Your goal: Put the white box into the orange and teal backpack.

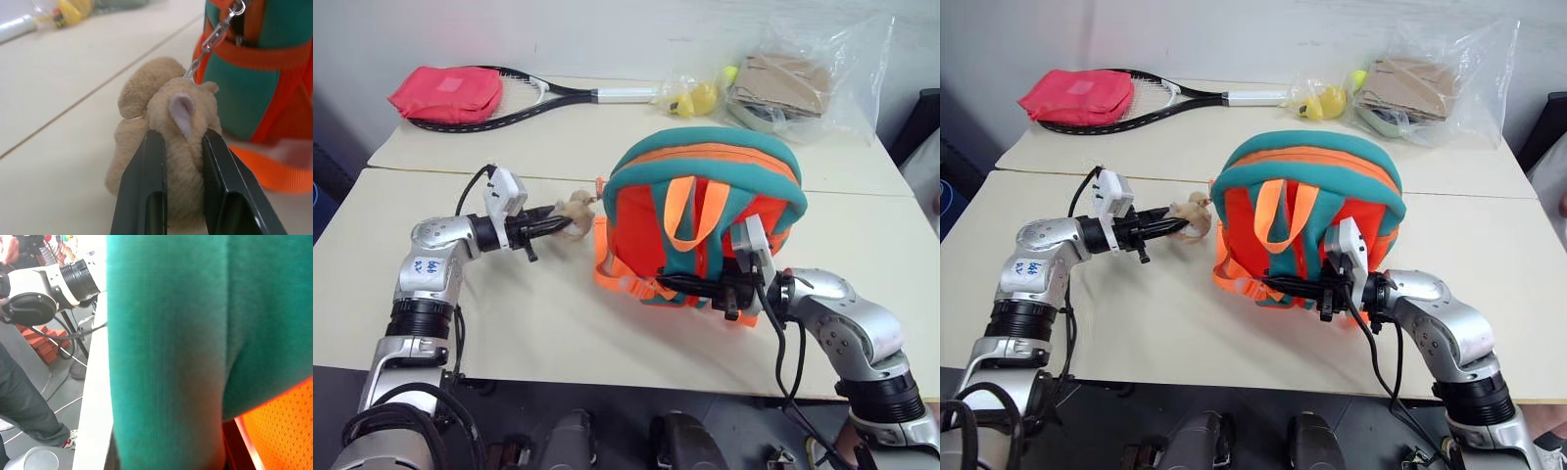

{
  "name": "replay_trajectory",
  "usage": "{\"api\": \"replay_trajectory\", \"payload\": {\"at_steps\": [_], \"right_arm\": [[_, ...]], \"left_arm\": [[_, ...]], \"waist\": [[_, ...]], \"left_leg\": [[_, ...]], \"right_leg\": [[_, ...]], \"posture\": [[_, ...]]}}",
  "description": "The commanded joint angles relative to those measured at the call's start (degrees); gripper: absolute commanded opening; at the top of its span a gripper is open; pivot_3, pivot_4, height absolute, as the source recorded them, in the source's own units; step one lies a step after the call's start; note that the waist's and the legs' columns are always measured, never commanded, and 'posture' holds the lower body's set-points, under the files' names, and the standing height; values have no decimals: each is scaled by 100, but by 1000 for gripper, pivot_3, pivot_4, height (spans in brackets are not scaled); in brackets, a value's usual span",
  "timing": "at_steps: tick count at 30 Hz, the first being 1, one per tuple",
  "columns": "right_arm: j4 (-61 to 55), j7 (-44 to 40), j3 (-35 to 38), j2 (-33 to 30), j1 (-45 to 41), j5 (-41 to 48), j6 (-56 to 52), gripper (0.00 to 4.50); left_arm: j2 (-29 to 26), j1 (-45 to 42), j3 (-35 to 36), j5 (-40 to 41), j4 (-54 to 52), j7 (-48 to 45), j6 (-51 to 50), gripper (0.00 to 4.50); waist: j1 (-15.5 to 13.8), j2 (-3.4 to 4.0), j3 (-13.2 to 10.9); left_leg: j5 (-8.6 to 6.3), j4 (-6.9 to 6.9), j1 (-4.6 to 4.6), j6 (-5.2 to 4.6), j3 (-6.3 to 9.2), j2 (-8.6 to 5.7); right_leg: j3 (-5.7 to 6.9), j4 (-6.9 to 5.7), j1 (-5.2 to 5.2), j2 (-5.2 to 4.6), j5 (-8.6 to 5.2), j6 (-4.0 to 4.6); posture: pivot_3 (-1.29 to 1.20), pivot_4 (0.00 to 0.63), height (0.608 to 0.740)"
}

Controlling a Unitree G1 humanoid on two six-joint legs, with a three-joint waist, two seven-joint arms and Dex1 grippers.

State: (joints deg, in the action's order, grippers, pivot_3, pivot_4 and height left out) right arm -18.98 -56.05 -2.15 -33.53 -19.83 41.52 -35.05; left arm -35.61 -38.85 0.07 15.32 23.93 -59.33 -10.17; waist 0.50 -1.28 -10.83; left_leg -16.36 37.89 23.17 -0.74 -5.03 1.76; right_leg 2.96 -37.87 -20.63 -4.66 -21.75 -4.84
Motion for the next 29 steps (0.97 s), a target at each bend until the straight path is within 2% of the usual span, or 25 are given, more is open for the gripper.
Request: {"api": "replay_trajectory", "payload": {"at_steps": [1,6,8,9,12,15,18,20,23,27,29], "right_arm": [[-193,44,117,40,31,34,91,37],[14,178,311,198,132,122,153,37],[194,96,402,125,202,50,206,37],[268,-12,430,38,251,-89,370,779],[421,-298,684,-257,470,-365,888,1738],[657,-447,1442,-483,739,-390,1487,2761],[1146,-1111,1965,-1233,1339,-691,1867,3792],[1737,-1502,2151,-1671,1589,-1018,2377,4482],[2691,-1667,2323,-1875,1477,-1368,3181,4482],[4016,-2014,2152,-1951,1218,-1981,4646,4482],[4300,-2124,2050,-1921,1108,-2094,4984,4482]], "left_arm": [[171,324,-332,-103,-405,-113,-191,621],[458,552,-259,62,-695,74,-324,621],[441,668,-167,111,-838,135,-388,1225],[372,775,-89,133,-967,134,-375,1498],[44,1201,319,330,-1439,41,-334,2507],[-501,1932,860,833,-2110,-456,-446,3469],[-888,2833,1499,1136,-2687,-618,-437,4432],[-1030,3547,1946,1165,-2978,-556,-417,4500],[-1068,4452,2436,1112,-3274,-526,-233,4500],[-1014,5042,2843,868,-3267,-227,118,4500],[-1000,5150,2931,759,-3185,-186,440,4500]], "waist": [[-7,0,0],[-16,1,1],[-19,0,1],[-20,0,1],[-12,1,0],[33,1,0],[51,3,-1],[22,3,-1],[56,3,-1],[107,4,-2],[113,5,-2]], "left_leg": [[0,0,0,0,0,0],[0,1,0,0,2,0],[0,1,0,0,2,-1],[-1,1,0,-1,2,-1],[-3,-1,0,-3,2,-2],[-4,-6,0,-1,1,0],[-4,-12,-1,-1,2,0],[-6,-20,-12,-5,5,-4],[-9,-20,-30,-10,-2,-6],[-19,-75,-101,-27,-8,-6],[-21,-87,-113,-19,-7,-1]], "right_leg": [[-1,0,0,-1,0,0],[-1,1,1,-1,0,0],[-1,0,3,-2,0,0],[0,1,3,-2,0,0],[-1,6,3,-4,0,0],[-2,9,2,-3,0,0],[-1,14,4,-6,0,0],[2,33,20,-14,0,0],[-6,52,33,-19,0,0],[-8,82,90,-17,-1,1],[-6,88,98,-13,-3,6]], "posture": [[0,150,740],[0,150,740],[0,150,740],[0,150,740],[0,150,740],[0,150,740],[0,150,740],[0,150,740],[0,150,740],[0,150,740],[0,150,740]]}}
